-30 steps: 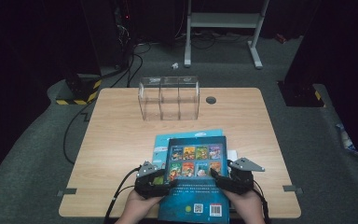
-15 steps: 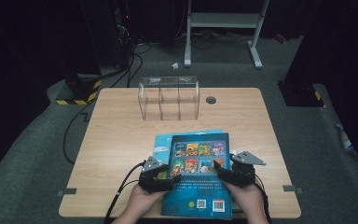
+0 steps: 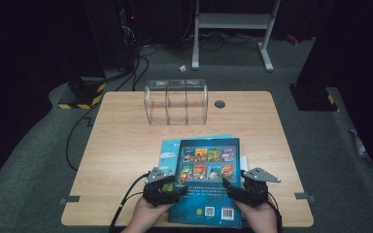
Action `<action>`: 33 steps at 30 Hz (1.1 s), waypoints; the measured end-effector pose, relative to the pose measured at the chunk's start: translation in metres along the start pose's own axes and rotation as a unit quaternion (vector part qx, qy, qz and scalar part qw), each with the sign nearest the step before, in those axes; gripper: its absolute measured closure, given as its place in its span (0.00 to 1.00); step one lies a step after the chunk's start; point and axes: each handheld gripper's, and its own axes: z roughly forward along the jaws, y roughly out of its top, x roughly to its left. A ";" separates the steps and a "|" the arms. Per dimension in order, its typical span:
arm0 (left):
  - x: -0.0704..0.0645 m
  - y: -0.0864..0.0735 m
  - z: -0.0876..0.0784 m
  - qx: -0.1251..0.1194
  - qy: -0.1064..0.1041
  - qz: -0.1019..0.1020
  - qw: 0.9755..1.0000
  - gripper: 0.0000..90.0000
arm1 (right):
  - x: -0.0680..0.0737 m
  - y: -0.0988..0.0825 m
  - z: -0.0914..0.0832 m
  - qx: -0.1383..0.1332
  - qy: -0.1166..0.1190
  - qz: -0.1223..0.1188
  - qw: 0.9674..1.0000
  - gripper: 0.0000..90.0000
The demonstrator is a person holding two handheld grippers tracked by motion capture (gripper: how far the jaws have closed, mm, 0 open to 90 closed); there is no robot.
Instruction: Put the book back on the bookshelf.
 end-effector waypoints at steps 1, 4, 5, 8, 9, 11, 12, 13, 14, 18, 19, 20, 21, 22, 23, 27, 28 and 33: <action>0.000 0.000 0.000 0.000 0.001 -0.001 1.000 0.30 | 0.000 0.000 0.000 0.001 0.001 0.002 1.000 0.27; -0.001 0.003 0.002 0.001 0.010 -0.008 1.000 0.33 | 0.000 0.001 0.001 0.005 0.001 0.001 1.000 0.27; -0.001 0.003 0.002 0.001 0.010 -0.008 1.000 0.34 | 0.000 0.001 0.001 0.005 0.001 0.001 1.000 0.27; -0.001 0.006 0.006 -0.001 0.013 -0.007 1.000 0.34 | -0.005 0.007 0.005 0.008 -0.007 0.001 1.000 0.28; -0.001 0.008 0.008 0.001 0.014 -0.008 1.000 0.34 | -0.005 0.007 0.005 0.008 -0.007 0.001 1.000 0.28; 0.001 0.014 0.012 0.006 0.017 0.002 1.000 0.34 | -0.008 0.012 0.007 0.012 -0.011 0.008 1.000 0.28; 0.001 0.017 0.015 0.006 0.015 0.001 1.000 0.34 | -0.010 0.014 0.008 0.013 -0.012 0.010 1.000 0.28; 0.002 0.021 0.017 0.009 0.016 0.004 1.000 0.34 | -0.013 0.016 0.010 0.012 -0.014 0.009 1.000 0.28; 0.005 0.026 0.020 0.010 0.019 0.007 1.000 0.35 | -0.017 0.020 0.014 0.013 -0.016 0.014 1.000 0.28; 0.008 0.027 0.021 0.006 0.019 0.012 1.000 0.38 | -0.021 0.025 0.017 0.020 -0.014 0.008 1.000 0.27; 0.009 0.027 0.021 0.003 0.019 0.014 1.000 0.38 | -0.022 0.026 0.017 0.020 -0.014 -0.003 1.000 0.28; 0.010 0.026 0.021 0.001 0.018 0.014 1.000 0.38 | -0.023 0.027 0.018 0.021 -0.014 -0.005 1.000 0.28; 0.010 0.025 0.022 -0.003 0.017 0.008 1.000 0.38 | -0.023 0.027 0.018 0.021 -0.014 -0.005 1.000 0.28; 0.011 0.024 0.022 -0.007 0.017 0.002 1.000 0.37 | -0.024 0.029 0.019 0.022 -0.013 -0.001 1.000 0.28; 0.011 0.024 0.023 -0.009 0.017 -0.001 1.000 0.35 | -0.025 0.030 0.020 0.024 -0.013 0.001 1.000 0.27; 0.013 0.025 0.024 -0.002 0.017 -0.009 1.000 0.29 | -0.031 0.034 0.027 0.040 0.009 0.023 0.999 0.24; 0.013 0.025 0.024 -0.002 0.014 -0.007 1.000 0.29 | -0.031 0.034 0.028 0.042 0.011 0.026 0.999 0.24; 0.018 0.023 0.020 0.004 0.006 -0.001 1.000 0.28 | -0.026 0.032 0.027 0.049 0.018 0.023 0.998 0.22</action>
